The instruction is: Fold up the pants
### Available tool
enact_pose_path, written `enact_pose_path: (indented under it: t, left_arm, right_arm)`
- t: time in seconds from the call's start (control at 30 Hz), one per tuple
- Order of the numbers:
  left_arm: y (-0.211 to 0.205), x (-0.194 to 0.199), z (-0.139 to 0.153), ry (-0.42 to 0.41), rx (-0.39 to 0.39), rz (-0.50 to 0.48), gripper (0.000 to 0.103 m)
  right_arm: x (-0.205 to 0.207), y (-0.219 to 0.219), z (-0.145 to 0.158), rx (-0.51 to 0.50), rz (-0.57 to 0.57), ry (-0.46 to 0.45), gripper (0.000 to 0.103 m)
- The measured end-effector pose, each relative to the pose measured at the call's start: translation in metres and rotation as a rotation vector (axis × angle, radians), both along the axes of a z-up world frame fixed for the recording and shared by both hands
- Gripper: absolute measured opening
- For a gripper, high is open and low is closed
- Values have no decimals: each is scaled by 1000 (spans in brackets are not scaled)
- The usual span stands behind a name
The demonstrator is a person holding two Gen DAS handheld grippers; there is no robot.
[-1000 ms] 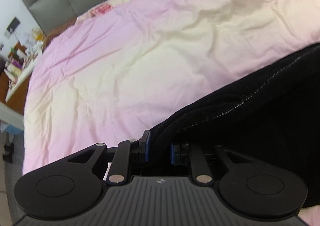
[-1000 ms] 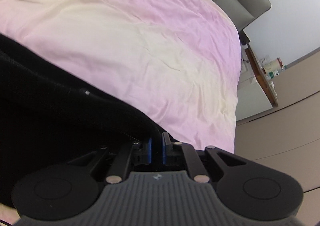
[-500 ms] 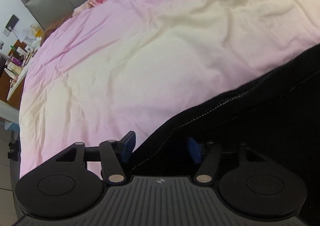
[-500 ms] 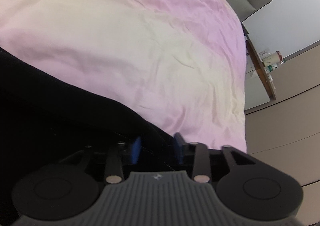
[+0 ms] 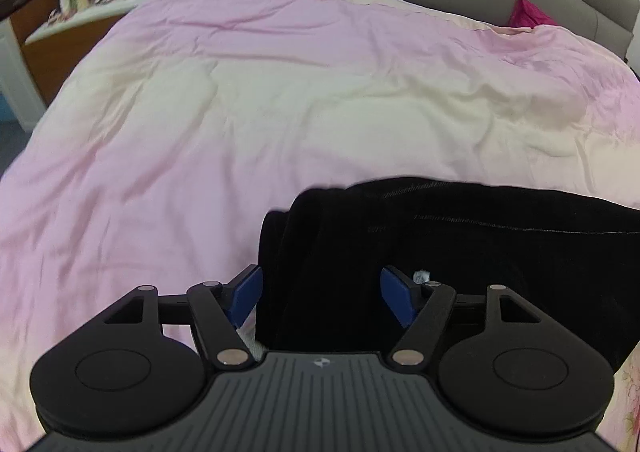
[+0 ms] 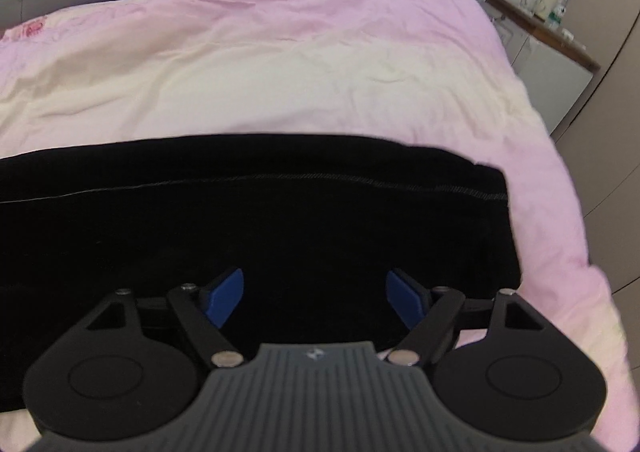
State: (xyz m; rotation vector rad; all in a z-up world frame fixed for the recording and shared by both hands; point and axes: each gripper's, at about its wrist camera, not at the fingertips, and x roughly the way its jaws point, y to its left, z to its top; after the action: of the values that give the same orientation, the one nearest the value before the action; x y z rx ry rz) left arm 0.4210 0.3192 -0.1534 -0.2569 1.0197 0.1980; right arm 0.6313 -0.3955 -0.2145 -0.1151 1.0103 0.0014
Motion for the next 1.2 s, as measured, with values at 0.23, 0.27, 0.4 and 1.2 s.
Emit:
enact_pose_path:
  t: [0.23,0.27,0.4,1.2]
  left_arm:
    - [21,-59,-50,-38,-245,120,55]
    - [20,-59,-49,-40,-237,123,52]
    - [12,-43,-38,-8,-125,130,26]
    - [27,-44,-12,-30,-41,-68,50]
  right_arm:
    - [-99,71,-28,287,82,24,62]
    - [-112,85,-30,323,102,19,61]
    - [-160,143,-38,446,216,14,61]
    - [-252,331,-75,251,504,131,5]
